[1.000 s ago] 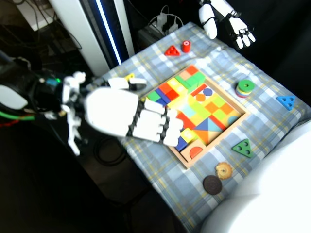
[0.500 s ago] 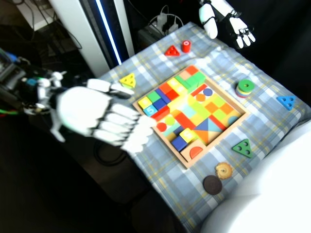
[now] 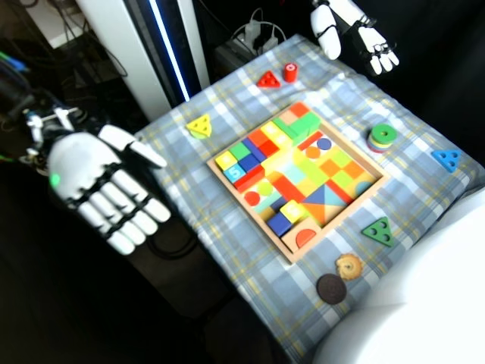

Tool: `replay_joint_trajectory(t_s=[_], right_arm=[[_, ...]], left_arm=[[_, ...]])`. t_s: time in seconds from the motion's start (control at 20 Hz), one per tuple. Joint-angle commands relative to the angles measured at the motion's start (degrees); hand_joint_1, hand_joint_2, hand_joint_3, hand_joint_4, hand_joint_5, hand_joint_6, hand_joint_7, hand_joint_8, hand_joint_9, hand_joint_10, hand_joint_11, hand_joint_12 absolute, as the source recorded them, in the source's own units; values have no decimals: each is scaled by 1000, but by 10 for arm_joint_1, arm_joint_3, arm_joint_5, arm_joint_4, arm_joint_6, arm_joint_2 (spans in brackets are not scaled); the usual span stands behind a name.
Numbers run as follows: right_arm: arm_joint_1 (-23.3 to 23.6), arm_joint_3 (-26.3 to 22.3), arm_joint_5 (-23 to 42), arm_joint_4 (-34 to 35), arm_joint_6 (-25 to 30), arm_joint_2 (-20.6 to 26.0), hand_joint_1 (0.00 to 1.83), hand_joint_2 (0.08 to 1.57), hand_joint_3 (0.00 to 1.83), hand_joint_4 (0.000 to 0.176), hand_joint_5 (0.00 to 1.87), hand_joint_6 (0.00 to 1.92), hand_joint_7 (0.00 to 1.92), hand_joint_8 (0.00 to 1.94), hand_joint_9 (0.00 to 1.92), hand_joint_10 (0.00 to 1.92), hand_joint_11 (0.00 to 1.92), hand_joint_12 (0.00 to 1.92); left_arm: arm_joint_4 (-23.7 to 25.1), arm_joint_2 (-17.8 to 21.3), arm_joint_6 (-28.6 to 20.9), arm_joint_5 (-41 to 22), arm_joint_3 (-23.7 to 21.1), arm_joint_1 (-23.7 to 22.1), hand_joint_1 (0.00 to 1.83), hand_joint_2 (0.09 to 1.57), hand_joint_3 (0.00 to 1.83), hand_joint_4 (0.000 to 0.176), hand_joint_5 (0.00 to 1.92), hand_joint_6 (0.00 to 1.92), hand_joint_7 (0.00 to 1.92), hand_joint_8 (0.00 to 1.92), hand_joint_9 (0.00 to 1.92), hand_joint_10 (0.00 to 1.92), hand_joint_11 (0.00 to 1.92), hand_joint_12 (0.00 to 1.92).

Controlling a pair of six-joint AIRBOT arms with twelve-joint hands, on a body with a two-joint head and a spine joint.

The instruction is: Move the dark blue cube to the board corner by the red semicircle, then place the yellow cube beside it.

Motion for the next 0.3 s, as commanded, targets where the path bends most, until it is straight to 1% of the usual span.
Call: replay_joint_trajectory(t_s=[0.0,0.05,0.1,0.15,0.2,0.25], right_arm=[[7,2,89,-1,3,-4,0,1272,0,35,180,8,121,7,15,2,0,0],[7,2,95,4,3,-9,0,1259,0,38,198,12,126,6,21,4,0,0],[7,1,95,20,3,-14,0,1272,0,25,205,12,145,11,40,10,0,0],[7,0,95,30,3,-19,0,1263,0,19,194,6,155,14,48,12,0,0],[7,1,95,34,3,-22,0,1246,0,17,190,4,159,14,44,10,0,0],[7,6,96,36,3,-30,0,1242,0,21,192,4,157,12,40,7,0,0]], left_arm=[[30,0,-3,-68,4,-5,14,1397,7,34,292,14,145,4,57,0,0,0],[31,-1,-3,-66,5,-5,20,1411,12,25,293,12,136,0,14,0,0,0],[35,-1,-3,-60,7,-5,3,1414,12,30,285,8,129,0,2,0,0,0],[40,-1,-3,-52,12,-4,3,1420,13,28,282,6,132,2,0,0,0,0],[41,-1,-3,-52,14,-5,44,1417,8,25,288,6,141,4,5,2,0,0],[42,-4,-3,-61,14,-5,50,1413,5,29,285,4,141,3,5,2,0,0]])
